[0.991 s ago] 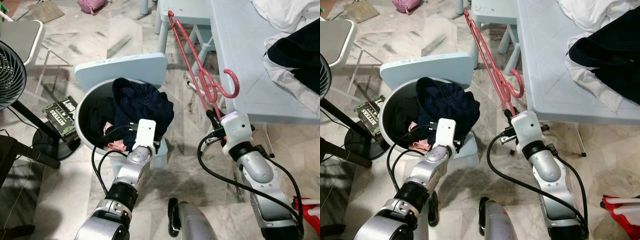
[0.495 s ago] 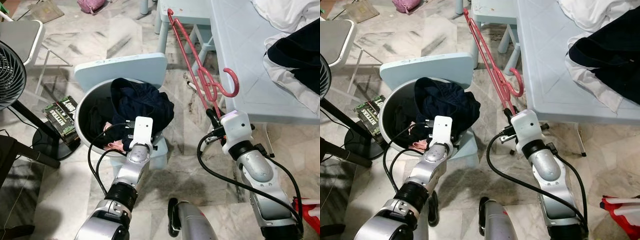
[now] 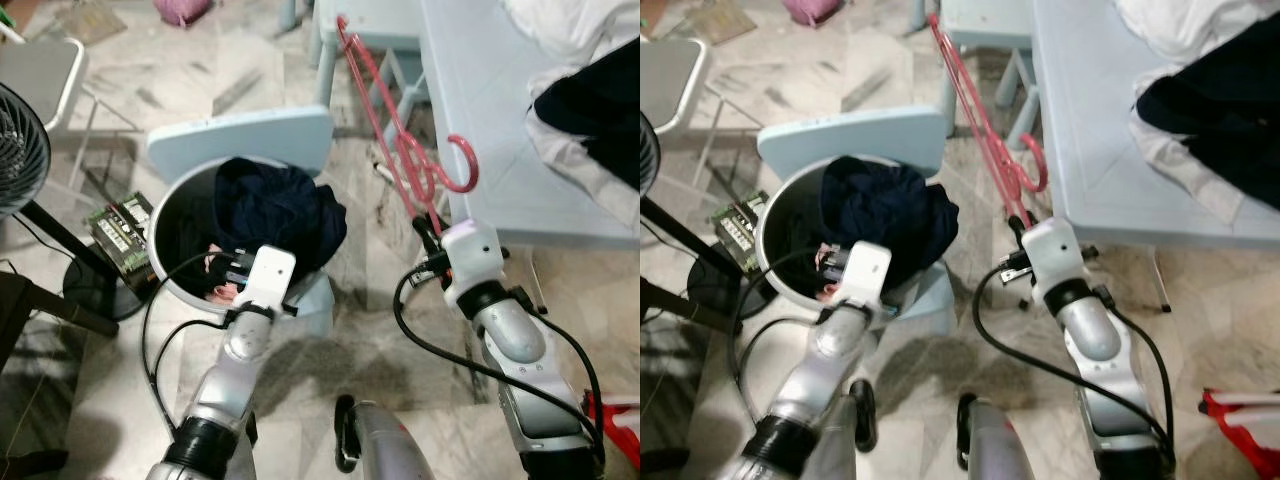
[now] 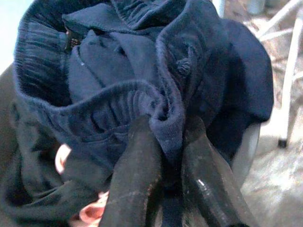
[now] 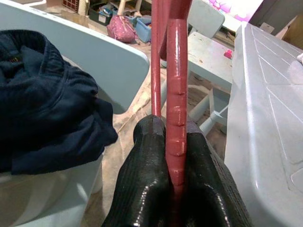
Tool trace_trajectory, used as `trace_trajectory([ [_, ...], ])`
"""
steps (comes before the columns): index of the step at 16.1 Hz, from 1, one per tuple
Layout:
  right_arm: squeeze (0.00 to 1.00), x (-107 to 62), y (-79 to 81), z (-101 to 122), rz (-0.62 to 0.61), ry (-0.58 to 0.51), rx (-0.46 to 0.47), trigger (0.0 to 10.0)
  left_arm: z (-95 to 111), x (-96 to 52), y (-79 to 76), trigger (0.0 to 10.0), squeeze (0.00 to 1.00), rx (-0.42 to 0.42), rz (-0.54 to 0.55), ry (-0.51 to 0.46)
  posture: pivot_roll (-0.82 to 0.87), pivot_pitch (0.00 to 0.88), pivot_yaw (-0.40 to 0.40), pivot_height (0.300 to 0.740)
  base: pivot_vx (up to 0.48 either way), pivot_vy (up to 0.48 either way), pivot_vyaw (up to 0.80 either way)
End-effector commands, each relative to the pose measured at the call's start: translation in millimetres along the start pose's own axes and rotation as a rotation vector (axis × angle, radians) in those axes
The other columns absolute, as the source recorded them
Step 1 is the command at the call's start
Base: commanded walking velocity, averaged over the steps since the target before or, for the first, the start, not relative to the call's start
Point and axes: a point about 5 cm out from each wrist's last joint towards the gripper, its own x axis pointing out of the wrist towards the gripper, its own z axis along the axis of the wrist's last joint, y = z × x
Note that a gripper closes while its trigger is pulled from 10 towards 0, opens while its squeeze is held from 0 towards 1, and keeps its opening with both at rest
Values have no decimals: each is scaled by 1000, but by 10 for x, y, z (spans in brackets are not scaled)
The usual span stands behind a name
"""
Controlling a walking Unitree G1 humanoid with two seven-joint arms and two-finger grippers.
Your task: Hang hanger
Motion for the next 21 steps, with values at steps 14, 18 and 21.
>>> trace_trajectory([
  [14,0,1,-40,4,7,-4,-14,10000,-181,-527,106,10000,0,102,-159,213,-91,245,-57,740,0,0,0],
  [18,0,26,-34,10,7,-9,-12,10000,-143,-518,131,10000,0,142,-156,203,-86,242,-56,740,0,0,0],
  [21,0,30,-36,7,3,-9,-12,10000,-197,-532,113,0,0,178,-167,192,-86,240,-52,740,0,0,0],
])
